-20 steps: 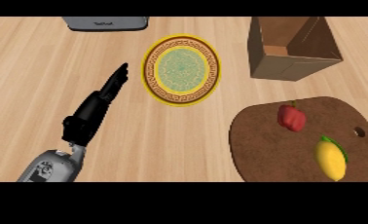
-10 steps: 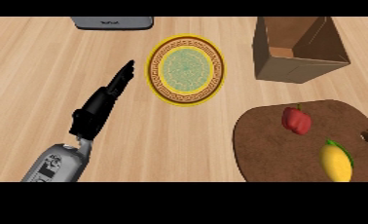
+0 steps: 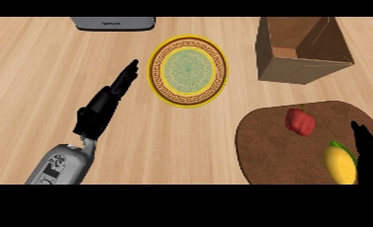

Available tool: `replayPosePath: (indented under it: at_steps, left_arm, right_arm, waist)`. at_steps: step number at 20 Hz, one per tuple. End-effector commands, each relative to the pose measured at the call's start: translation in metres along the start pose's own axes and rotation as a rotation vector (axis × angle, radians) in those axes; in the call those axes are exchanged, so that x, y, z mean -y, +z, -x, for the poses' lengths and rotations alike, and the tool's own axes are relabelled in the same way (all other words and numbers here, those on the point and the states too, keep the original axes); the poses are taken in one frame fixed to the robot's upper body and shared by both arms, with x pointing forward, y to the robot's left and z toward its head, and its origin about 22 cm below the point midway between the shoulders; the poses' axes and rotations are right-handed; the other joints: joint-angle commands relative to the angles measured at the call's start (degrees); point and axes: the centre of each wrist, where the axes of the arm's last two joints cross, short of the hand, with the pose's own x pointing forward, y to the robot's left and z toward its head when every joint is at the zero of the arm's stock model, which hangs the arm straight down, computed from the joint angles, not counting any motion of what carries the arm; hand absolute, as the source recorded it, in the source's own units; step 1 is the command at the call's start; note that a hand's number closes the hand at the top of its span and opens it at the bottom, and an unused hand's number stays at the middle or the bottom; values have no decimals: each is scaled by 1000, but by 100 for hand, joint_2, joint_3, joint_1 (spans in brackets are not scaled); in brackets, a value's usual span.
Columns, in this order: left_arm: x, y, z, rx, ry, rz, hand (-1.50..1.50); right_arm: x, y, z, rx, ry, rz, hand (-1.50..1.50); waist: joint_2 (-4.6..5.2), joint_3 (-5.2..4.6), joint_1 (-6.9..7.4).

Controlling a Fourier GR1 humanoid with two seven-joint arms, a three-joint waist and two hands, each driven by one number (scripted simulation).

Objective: Pick the lemon from the cutting board and place it in the cardboard box

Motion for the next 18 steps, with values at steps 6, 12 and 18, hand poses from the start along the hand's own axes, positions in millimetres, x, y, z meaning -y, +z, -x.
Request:
replayPosePath:
  at_steps: [6, 12, 18]
  left_arm:
    - [3, 5, -11, -8, 22, -14, 0]
    - [0, 3, -5, -3, -7, -19, 0]
    - [3, 4, 3, -1, 5, -14, 0]
  right_arm:
    - [4, -10, 1, -71, 53, 28, -150]
    - [-35, -25, 4, -87, 70, -19, -150]
    - [-36, -34, -8, -126, 51, -75, -150]
  waist:
    - [-10, 1, -20]
    - [-4, 3, -16]
    - [-3, 2, -13]
